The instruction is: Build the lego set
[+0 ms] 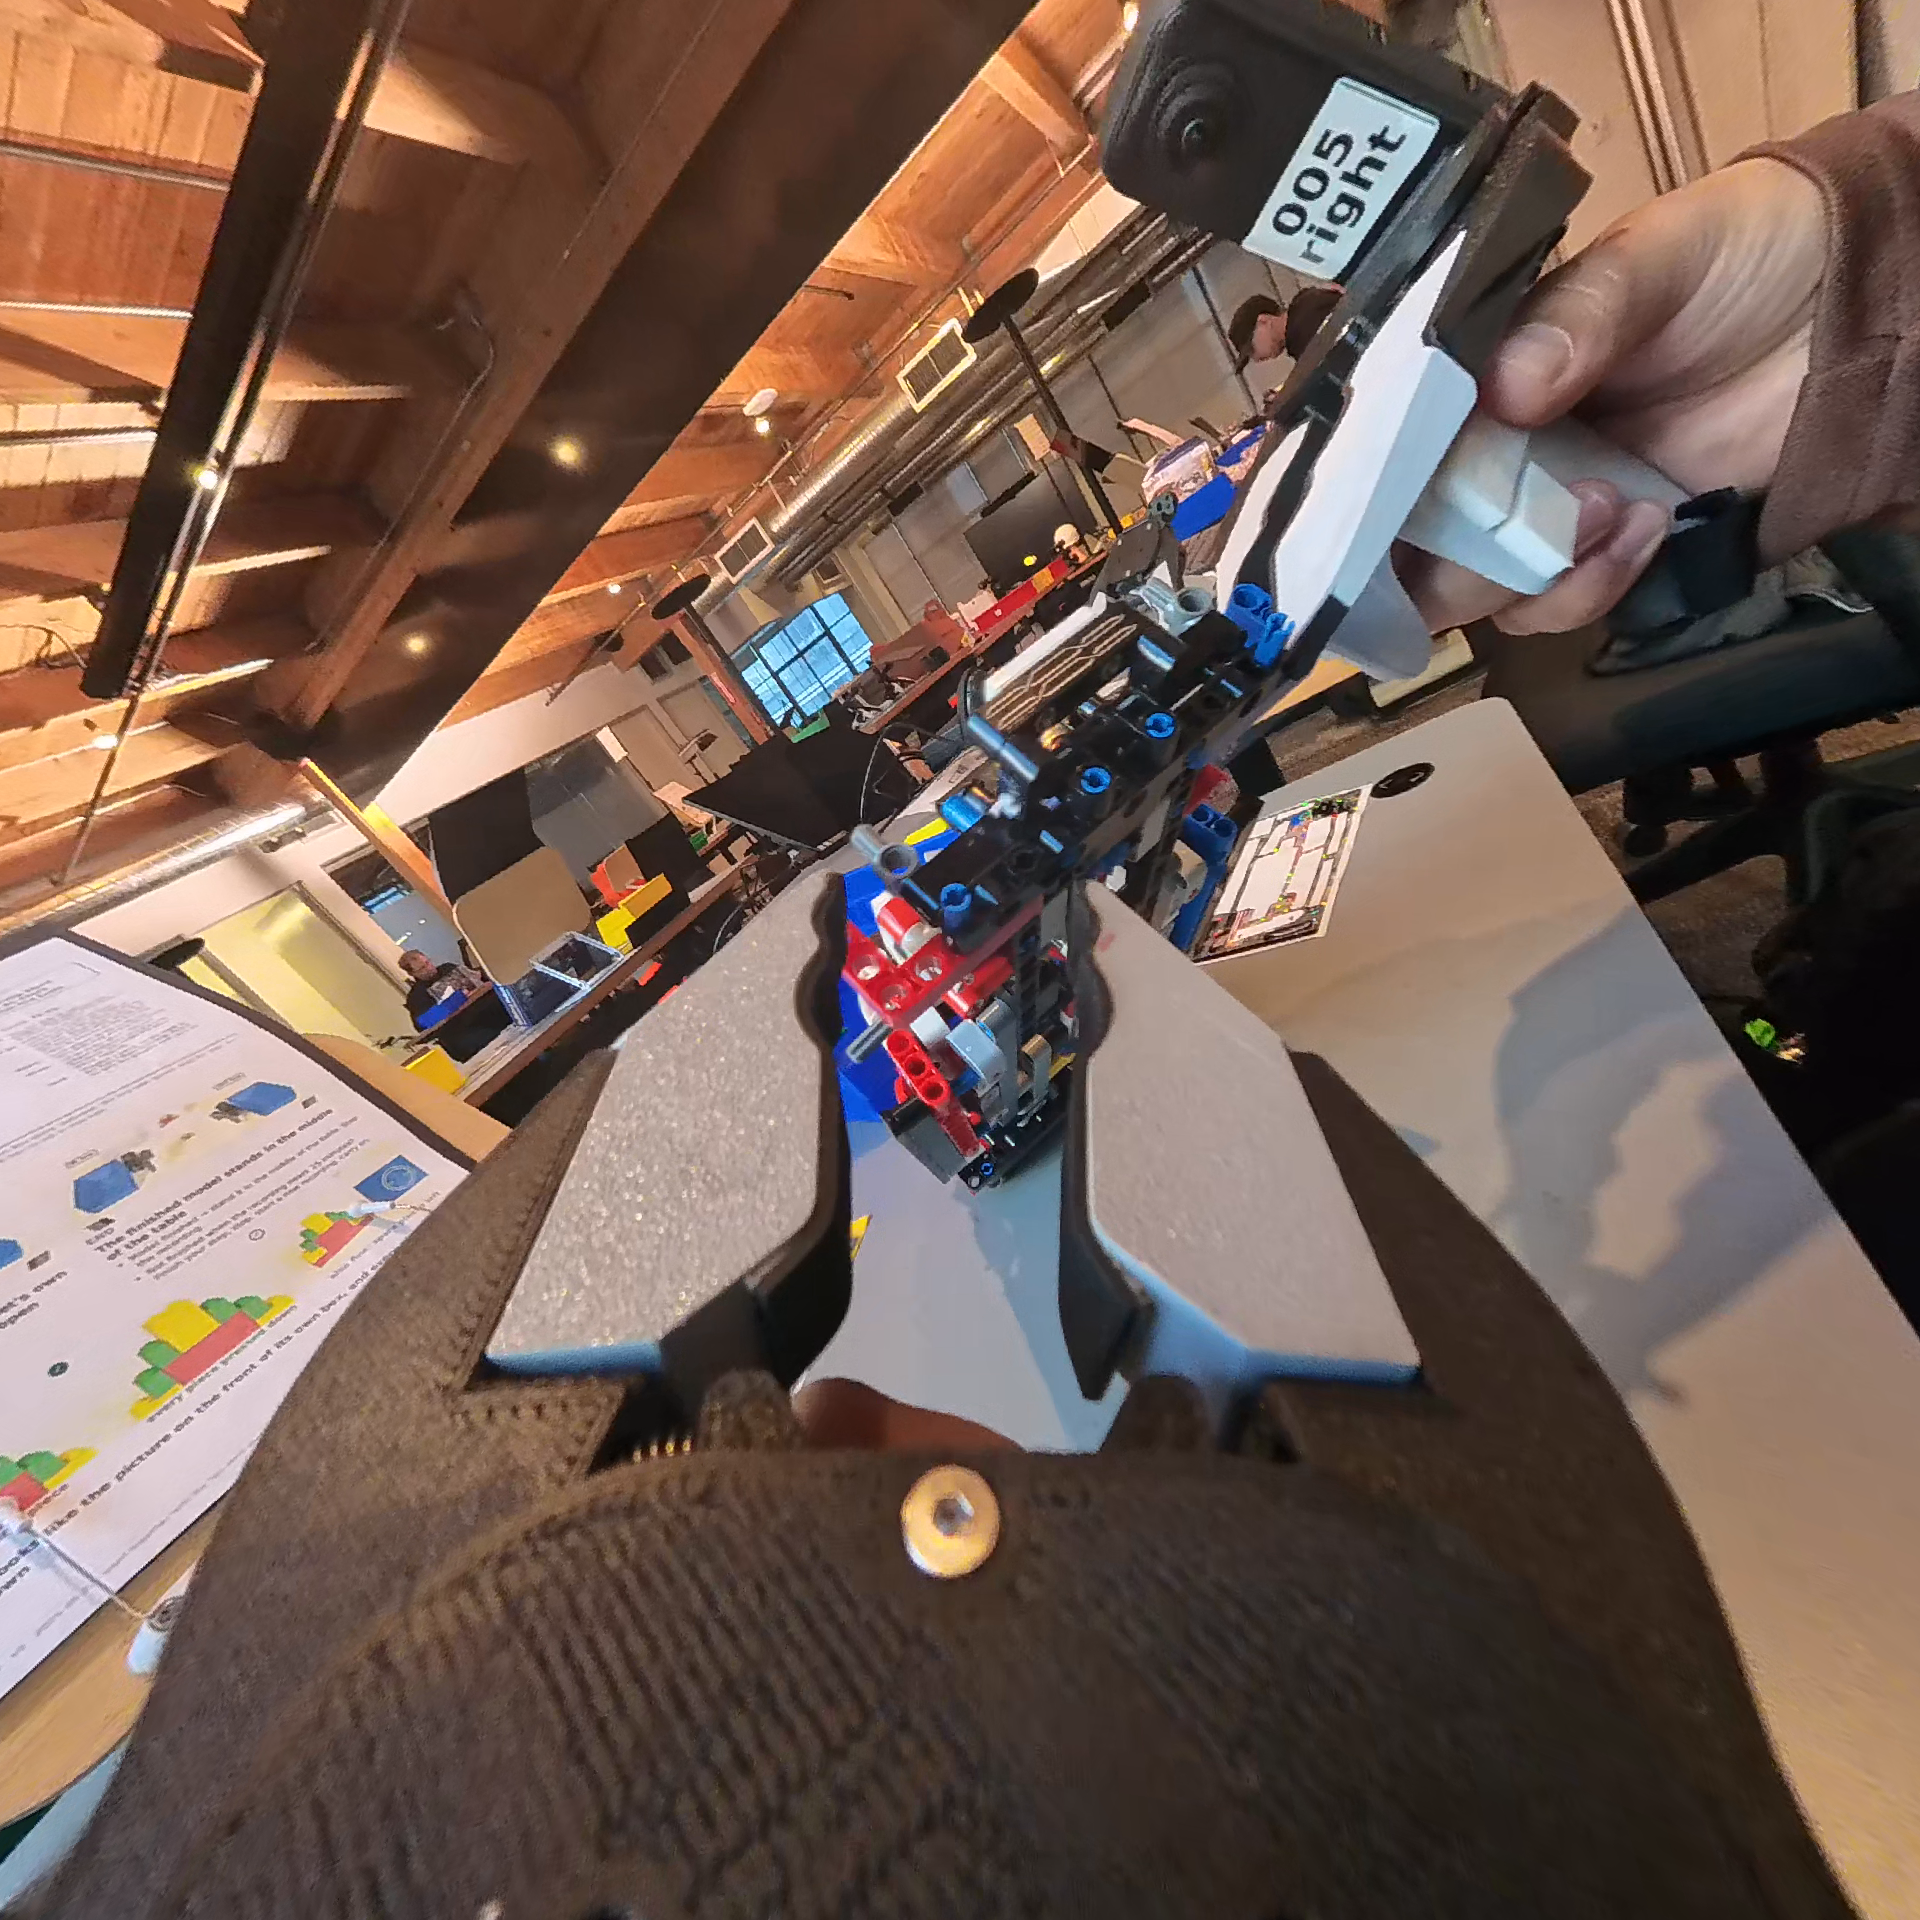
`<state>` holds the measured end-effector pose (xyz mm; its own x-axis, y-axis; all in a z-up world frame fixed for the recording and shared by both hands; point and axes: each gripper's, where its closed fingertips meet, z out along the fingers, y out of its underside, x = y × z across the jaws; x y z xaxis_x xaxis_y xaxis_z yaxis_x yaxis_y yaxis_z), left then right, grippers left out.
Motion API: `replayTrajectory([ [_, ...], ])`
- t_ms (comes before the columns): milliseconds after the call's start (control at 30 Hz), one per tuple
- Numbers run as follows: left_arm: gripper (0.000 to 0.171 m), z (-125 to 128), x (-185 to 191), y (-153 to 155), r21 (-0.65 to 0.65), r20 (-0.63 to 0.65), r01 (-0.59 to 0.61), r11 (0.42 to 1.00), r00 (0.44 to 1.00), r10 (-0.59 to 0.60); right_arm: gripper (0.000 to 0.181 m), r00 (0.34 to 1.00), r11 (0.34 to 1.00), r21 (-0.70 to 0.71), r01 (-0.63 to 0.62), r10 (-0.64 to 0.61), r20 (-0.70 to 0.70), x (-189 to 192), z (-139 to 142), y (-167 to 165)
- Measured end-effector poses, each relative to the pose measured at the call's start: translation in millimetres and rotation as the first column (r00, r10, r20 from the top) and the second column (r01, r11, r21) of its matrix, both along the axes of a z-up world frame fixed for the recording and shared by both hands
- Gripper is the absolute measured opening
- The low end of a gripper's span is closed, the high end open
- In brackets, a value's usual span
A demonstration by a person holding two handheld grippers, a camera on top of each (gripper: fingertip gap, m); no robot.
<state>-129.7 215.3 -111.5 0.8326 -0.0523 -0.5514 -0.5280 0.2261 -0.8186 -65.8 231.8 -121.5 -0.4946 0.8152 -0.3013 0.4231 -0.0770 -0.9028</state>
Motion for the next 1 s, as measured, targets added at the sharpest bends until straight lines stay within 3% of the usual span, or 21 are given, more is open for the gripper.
replayTrajectory([
  [1000, 0.038, -13, -1, 6, -0.065, -0.010, -0.017, 0.998, 1.000, 0.016, 0.011, 0.998, 0.995, -0.082, -0.049, 0.051, 0.022, 9, -6, 9],
])
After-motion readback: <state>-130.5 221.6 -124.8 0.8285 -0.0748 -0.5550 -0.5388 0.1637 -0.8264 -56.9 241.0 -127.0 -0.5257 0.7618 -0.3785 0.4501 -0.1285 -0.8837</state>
